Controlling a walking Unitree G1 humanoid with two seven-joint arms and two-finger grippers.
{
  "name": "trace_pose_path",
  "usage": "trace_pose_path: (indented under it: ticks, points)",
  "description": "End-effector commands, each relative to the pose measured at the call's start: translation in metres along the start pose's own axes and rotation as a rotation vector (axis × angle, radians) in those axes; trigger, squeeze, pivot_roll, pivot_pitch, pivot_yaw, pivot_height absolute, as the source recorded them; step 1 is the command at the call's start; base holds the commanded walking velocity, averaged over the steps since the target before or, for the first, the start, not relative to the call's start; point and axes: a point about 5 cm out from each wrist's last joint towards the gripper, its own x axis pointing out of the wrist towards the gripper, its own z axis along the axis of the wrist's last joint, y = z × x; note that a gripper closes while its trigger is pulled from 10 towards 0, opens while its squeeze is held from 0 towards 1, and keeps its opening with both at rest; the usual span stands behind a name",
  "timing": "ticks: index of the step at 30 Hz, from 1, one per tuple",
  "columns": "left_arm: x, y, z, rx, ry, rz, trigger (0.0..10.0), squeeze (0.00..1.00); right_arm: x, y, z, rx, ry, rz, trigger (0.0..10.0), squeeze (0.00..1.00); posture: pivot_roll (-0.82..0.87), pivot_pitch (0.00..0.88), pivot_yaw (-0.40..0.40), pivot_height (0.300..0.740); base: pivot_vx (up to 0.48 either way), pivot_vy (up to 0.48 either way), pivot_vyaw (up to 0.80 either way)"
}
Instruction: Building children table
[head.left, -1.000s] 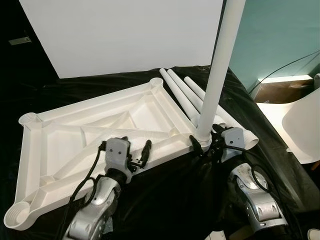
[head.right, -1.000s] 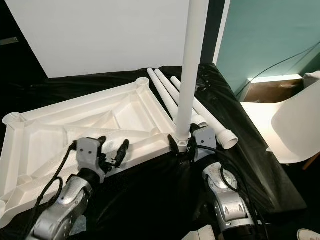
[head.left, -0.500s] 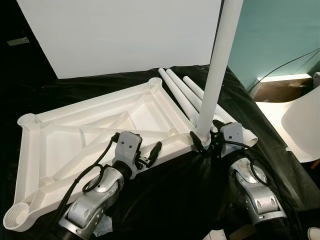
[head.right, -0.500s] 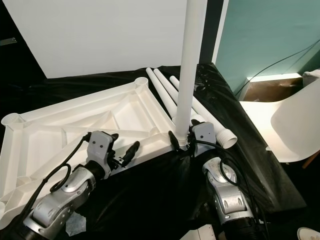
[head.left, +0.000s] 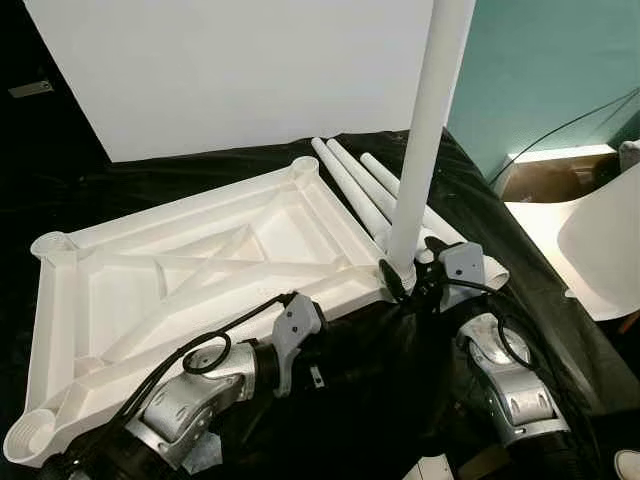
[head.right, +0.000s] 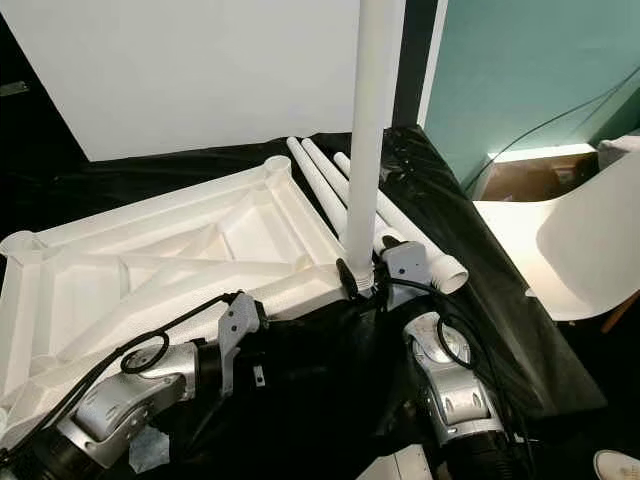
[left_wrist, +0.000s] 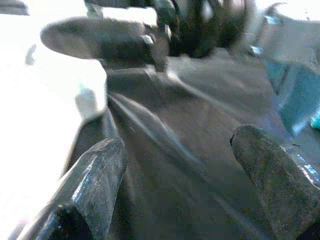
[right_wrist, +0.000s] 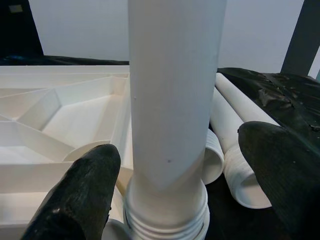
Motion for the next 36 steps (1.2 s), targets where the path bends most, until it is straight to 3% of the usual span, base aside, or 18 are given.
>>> trace_pose_path:
  ticks: [1,3,6,9,16,20,36]
  points:
    - [-0.005,0.012,0.008,0.041,-0.032,0.043,10.0,0.00,-0.001,0.001,-0.002,0.001,0.006,-0.005,10.0,0.00,-0.03,0.000,0.041,0.740,0.000,0.000,0.00]
    - [-0.005,0.015,0.009,0.046,-0.042,0.059,10.0,0.00,-0.001,0.001,-0.002,0.001,0.006,-0.005,10.0,0.00,-0.03,0.000,0.041,0.740,0.000,0.000,0.00]
    - [-0.009,0.031,0.016,0.093,-0.095,0.194,10.0,0.00,-0.001,0.002,-0.002,0.002,0.007,-0.002,10.0,0.00,-0.03,0.000,0.039,0.740,0.000,0.000,0.00]
    - [-0.011,0.036,0.016,0.111,-0.078,0.220,10.0,0.00,-0.001,0.002,-0.003,0.001,0.007,-0.002,10.0,0.00,-0.03,0.000,0.038,0.740,0.000,0.000,0.00]
    - [-0.013,0.037,0.008,0.126,-0.005,0.211,10.0,0.00,-0.001,0.002,-0.003,0.001,0.007,-0.002,10.0,0.00,-0.03,0.000,0.039,0.740,0.000,0.000,0.00]
    - [-0.013,0.034,-0.006,0.117,0.089,0.159,10.0,0.00,0.000,0.003,-0.003,0.004,0.005,-0.006,10.0,0.00,-0.03,0.000,0.046,0.740,0.000,0.000,0.00]
    - [-0.004,0.037,-0.025,0.124,0.194,0.197,10.0,0.00,0.000,0.003,-0.003,0.005,0.003,-0.013,10.0,0.00,-0.04,0.000,0.050,0.740,0.000,0.000,0.00]
